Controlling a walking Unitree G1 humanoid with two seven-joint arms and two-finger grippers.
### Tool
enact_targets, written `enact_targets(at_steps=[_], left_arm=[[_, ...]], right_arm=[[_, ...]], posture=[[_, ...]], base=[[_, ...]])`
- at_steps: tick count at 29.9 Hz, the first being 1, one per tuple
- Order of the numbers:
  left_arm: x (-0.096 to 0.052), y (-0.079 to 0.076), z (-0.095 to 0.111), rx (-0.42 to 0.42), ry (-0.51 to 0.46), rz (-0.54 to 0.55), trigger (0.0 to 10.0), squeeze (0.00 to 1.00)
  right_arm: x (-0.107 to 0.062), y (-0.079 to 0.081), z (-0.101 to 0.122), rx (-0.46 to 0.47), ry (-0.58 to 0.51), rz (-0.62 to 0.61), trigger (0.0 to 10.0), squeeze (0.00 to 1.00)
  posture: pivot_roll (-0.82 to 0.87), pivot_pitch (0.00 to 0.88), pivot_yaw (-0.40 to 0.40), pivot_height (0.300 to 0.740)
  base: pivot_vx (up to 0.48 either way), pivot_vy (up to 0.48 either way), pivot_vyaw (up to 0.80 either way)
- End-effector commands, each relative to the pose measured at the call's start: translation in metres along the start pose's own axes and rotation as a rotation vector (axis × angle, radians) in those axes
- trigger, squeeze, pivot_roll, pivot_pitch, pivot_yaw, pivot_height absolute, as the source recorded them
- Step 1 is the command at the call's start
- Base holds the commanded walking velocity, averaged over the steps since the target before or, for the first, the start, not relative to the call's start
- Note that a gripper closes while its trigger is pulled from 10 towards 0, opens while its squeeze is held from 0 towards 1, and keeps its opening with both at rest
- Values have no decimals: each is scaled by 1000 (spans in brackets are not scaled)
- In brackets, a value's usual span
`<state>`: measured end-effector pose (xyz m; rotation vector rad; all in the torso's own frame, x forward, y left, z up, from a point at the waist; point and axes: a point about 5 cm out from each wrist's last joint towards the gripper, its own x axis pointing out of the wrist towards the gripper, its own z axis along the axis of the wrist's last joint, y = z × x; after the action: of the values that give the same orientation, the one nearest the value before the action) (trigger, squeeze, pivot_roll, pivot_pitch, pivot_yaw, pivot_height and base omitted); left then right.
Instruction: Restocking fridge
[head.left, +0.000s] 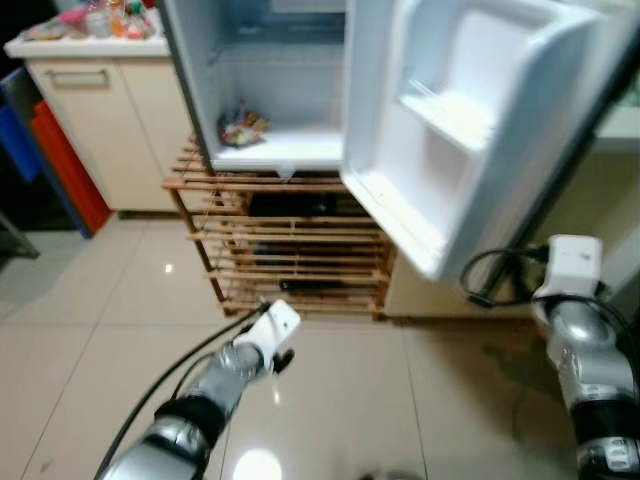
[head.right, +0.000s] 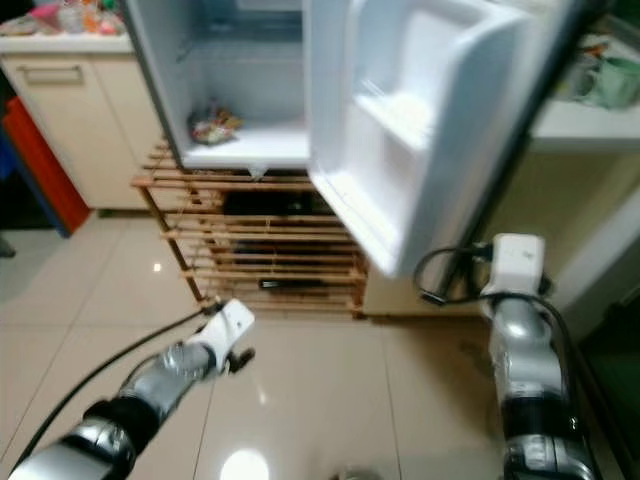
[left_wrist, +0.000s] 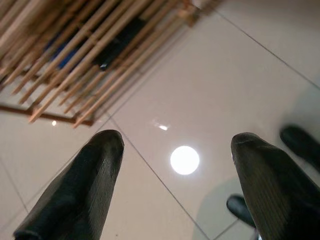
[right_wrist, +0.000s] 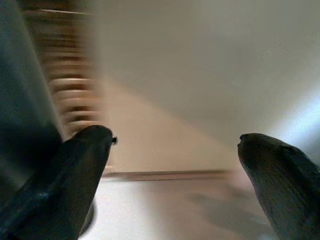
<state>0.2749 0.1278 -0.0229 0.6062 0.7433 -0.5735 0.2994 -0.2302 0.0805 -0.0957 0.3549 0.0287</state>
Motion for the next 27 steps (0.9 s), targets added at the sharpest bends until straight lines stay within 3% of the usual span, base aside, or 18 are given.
enact_targets(at_steps=[1,2,3,5,6,7,10,11,12,13,14,17,20,22,23,25,27], left_arm=[[-1,-8,-18,88,60,-79,10000,0],[-2,-13,-27,140,91,-116,10000,0],[-2,-13,-27,140,91,-116,10000,0],[-3,-23,-39,198,144,-176,10000,0],[-3,-23,-39,198,144,-176,10000,0],[-3,-28,-43,191,158,-192,10000,0],[-2,-37,-44,151,159,-202,10000,0],[2,-44,-34,98,127,-184,10000,0],[5,-49,-22,64,93,-164,10000,0],[5,-49,-22,64,93,-164,10000,0],[11,-59,14,-31,-41,-113,10000,0],[13,-60,51,-165,-192,-73,10000,0],[9,-53,95,-275,-381,19,10000,0],[-4,-19,113,-365,-561,86,10000,0],[-16,10,112,-405,-649,149,10000,0],[-38,47,112,-423,-769,249,10000,0],[-61,67,124,-415,-889,312,10000,0]], right_arm=[[-15,44,30,-1,-83,324,10000,0],[-27,57,32,2,-81,443,10000,0],[-27,57,32,2,-81,443,10000,0],[-53,73,37,21,-88,664,10000,0],[-53,73,37,21,-88,664,10000,0],[-65,77,40,49,-104,767,10000,0],[-64,68,39,86,-97,754,10000,0],[-42,45,32,104,-82,538,10000,0],[-31,30,28,78,-72,384,10000,0],[-31,30,28,78,-72,384,10000,0],[-17,0,21,39,-50,87,10000,0],[-15,-22,13,74,-22,-117,10000,0],[-16,-24,9,92,-61,-211,10000,0],[-15,-16,9,41,-109,-225,10000,0],[-14,-9,10,26,-140,-207,10000,0],[-12,3,11,11,-188,-181,10000,0],[-9,15,9,-8,-221,-161,10000,0]], posture=[[-188,0,57,740],[-189,0,58,740],[-189,0,58,740],[-194,0,61,740],[-194,0,61,740],[-198,0,60,740],[-195,0,56,740],[-191,0,51,740],[-190,0,49,740],[-190,0,49,740],[-187,0,47,740],[-179,0,44,740],[-164,0,41,740],[-147,0,23,740],[-131,0,13,740],[-105,0,-1,740],[-84,0,-12,740]], base=[[0,0,0],[0,0,0],[0,0,0],[0,0,0],[0,0,0],[0,0,0],[0,0,0],[0,0,0],[0,0,0],[0,0,0],[0,0,0],[0,0,0],[0,0,0],[0,0,0],[0,0,0],[0,0,0],[0,0,0]])
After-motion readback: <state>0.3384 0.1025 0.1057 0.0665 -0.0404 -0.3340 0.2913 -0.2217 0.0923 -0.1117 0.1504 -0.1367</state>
